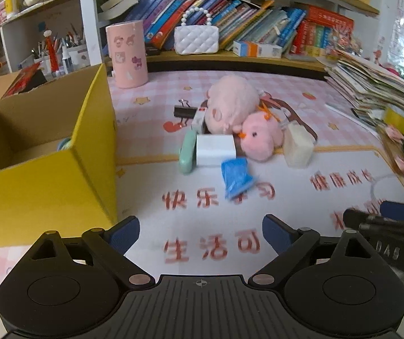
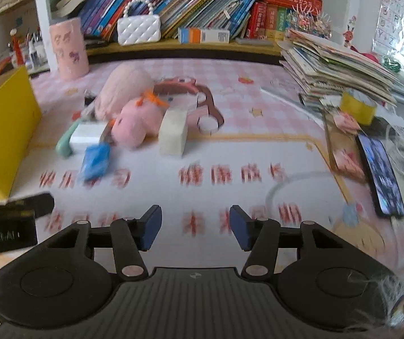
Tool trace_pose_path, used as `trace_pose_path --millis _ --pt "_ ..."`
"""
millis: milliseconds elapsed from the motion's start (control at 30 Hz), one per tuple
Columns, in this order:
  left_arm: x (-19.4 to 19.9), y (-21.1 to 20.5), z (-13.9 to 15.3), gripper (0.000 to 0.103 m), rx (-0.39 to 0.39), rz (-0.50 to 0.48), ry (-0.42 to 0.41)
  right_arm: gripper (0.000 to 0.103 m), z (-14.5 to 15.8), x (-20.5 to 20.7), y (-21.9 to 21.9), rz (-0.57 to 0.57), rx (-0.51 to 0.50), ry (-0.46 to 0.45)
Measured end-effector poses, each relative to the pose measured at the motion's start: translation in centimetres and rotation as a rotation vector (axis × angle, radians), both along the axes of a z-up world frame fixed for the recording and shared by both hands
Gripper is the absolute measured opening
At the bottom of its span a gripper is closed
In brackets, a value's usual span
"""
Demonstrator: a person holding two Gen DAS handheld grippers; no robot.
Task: Organize objects
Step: 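Grasp the blue plastic bag with left tool while right tool grasps white eraser, then carry blue bag in left tool and eraser in right tool over the box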
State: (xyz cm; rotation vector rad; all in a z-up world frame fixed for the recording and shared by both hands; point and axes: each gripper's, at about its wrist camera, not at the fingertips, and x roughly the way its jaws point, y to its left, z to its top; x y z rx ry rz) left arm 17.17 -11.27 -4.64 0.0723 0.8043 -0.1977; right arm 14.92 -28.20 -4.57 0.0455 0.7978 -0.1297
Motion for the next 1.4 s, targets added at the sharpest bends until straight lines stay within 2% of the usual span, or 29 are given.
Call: trace_pose_path --millis 200,333,567,633,700,900,967,1000,1067,1200,1400 --pt "3.0 -1.9 -0.7 0.088 0.014 0.032 0.008 0.051 0.5 5.2 -1.7 0.058 0.035 -0.026" --pt "4.1 -2.7 -1.0 0.087 0.018 0.047 0.018 0.051 0.1 8.4 -2.1 0.088 0.064 -0.014" --pt "5.8 -3.8 -1.6 0.078 0.012 0.064 0.045 0.050 -1.2 12.7 -1.8 0.152 0.095 0.019" --pt "6.3 -4.3 -1.9 0.075 0.007 0.060 0.053 0.046 -1.7 13.8 -1.9 0.158 0.097 0.040" --pt "6.9 -4.8 -2.2 0.070 0.005 0.053 0.062 0.031 -2.1 14.4 -2.3 0.168 0.118 0.057" --pt "8.5 -6.0 -3.1 0.055 -0.012 0.049 0.092 0.025 -1.3 13.1 -3.6 0.156 0.140 0.034" --pt "8.8 -6.0 -3.5 0.048 -0.028 0.056 0.107 0.025 -0.8 12.4 -3.9 0.144 0.140 0.021" --pt "9.0 -6.0 -3.7 0.038 -0.035 0.054 0.116 0.025 -0.6 12.0 -4.0 0.140 0.139 0.015" --pt "9.0 -6.1 -3.8 0.033 -0.035 0.044 0.111 0.025 -0.1 11.2 -4.2 0.131 0.140 0.005" --pt "8.3 -5.2 -3.3 0.032 -0.091 0.047 0.115 0.024 0.7 9.4 -4.0 0.121 0.135 -0.011" --pt "5.4 -2.6 -0.1 0.032 -0.135 0.022 0.044 0.024 1.5 5.7 -2.2 0.149 0.136 -0.013"
